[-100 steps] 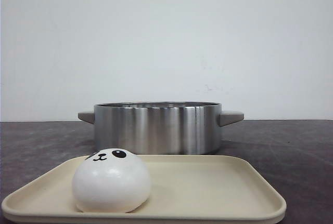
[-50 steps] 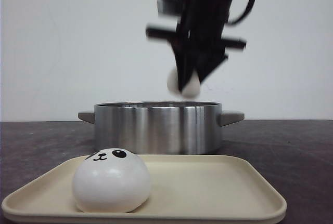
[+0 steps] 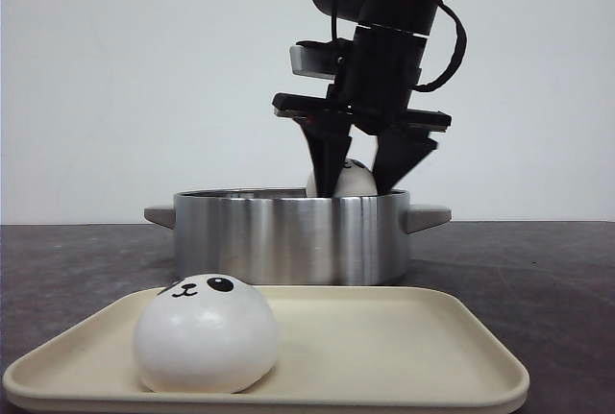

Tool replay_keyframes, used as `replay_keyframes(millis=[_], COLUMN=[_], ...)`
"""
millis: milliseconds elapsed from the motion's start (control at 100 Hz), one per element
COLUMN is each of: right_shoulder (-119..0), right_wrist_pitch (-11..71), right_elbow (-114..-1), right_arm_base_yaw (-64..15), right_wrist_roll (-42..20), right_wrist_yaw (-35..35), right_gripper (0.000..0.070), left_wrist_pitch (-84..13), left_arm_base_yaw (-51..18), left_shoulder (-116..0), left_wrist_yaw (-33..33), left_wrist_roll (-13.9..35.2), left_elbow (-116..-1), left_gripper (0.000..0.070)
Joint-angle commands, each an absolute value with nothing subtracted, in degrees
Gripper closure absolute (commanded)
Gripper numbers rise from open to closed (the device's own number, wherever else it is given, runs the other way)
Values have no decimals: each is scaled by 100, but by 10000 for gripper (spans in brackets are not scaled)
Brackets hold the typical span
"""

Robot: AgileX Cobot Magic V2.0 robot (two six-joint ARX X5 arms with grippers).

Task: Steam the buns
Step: 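Lower the bun into the pot, open the right gripper, withdraw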

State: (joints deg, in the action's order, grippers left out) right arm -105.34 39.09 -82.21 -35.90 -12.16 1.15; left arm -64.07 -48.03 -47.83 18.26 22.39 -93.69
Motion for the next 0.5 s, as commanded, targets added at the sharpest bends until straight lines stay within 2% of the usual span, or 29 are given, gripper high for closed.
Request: replay_keyframes(millis=[0, 80, 200, 260, 450, 490], right_shoulder=[-10641, -10641, -10641, -10641, -10637, -10608], right_wrist_pitch=[3931, 3938, 3942, 3944, 3944, 3944], right_elbow=[-8309, -8309, -8309, -8309, -8324, -8337], right_arm_base_yaw=[-3612, -3612, -3605, -3594, -3597, -3594], right_wrist_roll=[-1157, -1157, -1157, -1157, -1155, -1149], right_wrist_yaw=[178, 222, 318, 318, 298, 172], right_gripper=[229, 221, 147, 137, 139, 173], left_wrist_pitch=[-6351, -6351, -6359, -6368, -6486, -6517], left_arm_base_yaw=[-4856, -4856, -4856, -4856, -4856, -4856], left_shoulder=[-4831, -4831, -4831, -4831, -4838, -4856], left_wrist_yaw=[1870, 1870, 1870, 1870, 1870, 1870], left_wrist_roll=[2193, 2211, 2213, 2211, 2211, 2211], left_elbow=[-9480, -9478, -9478, -9476, -9472, -9450], left_gripper=[120, 120, 120, 120, 120, 120])
